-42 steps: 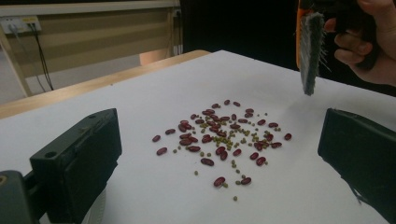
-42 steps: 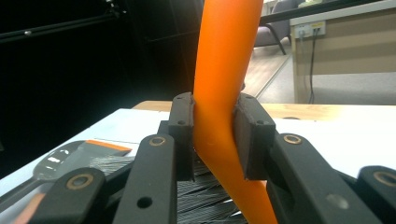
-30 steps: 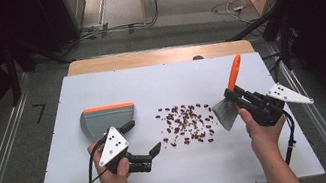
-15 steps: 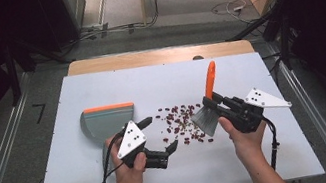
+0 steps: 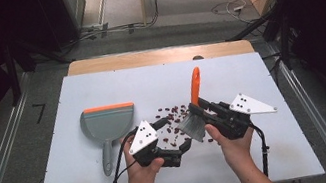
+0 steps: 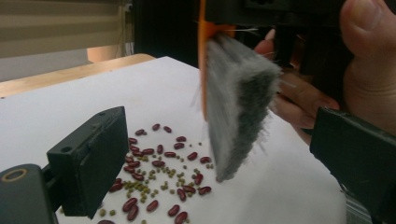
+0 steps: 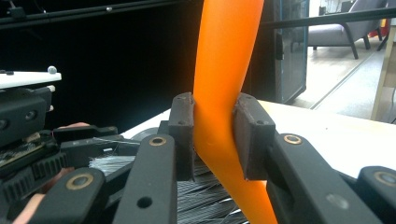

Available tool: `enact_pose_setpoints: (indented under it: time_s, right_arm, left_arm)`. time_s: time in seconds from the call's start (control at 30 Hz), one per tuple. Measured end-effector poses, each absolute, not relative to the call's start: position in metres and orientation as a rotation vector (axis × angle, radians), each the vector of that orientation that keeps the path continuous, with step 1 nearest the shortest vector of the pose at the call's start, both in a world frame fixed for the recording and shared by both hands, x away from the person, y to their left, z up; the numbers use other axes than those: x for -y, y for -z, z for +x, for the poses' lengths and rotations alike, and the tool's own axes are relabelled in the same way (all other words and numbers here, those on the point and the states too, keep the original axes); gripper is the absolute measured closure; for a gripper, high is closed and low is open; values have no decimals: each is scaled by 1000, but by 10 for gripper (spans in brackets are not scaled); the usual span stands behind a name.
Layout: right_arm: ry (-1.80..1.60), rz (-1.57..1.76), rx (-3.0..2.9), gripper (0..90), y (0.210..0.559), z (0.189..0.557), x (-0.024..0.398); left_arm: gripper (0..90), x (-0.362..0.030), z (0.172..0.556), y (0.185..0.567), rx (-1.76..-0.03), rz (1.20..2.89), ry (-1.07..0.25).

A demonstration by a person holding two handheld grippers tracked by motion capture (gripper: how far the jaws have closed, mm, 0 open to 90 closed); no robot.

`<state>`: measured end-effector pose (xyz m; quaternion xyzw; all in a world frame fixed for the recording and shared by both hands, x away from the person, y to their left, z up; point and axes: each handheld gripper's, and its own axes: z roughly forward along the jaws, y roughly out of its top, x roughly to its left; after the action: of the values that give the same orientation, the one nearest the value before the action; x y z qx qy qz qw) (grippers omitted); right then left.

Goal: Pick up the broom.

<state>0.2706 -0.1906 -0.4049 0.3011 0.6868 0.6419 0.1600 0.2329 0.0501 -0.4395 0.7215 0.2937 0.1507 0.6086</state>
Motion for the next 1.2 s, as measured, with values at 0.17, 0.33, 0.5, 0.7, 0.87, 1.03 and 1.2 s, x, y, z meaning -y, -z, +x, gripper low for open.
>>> enact_pose_setpoints:
  time_s: [0.17, 0.33, 0.5, 0.7, 0.87, 1.03, 1.2]
  right_arm:
    - [-1830, 858, -1964, 692, 406, 269, 185]
    - [-1836, 837, -1977, 692, 406, 266, 180]
    - [-1848, 831, -1974, 692, 403, 261, 174]
    - [-1860, 819, -1973, 691, 401, 258, 170]
    - [-1871, 811, -1967, 691, 400, 257, 169]
    - [-1870, 815, -1960, 691, 400, 256, 169]
    - [-1868, 817, -1975, 686, 400, 257, 169]
  left_arm:
    - [84, -36, 231, 444, -715, 1677, -365]
    - [184, -30, 234, 445, -775, 1679, -349]
    - [382, -27, 233, 446, -801, 1685, -345]
    - [544, -25, 232, 447, -794, 1712, -364]
    - [694, -29, 234, 446, -790, 1696, -342]
    - [801, -33, 235, 444, -793, 1697, -341]
    - [847, -36, 236, 443, -780, 1723, -350]
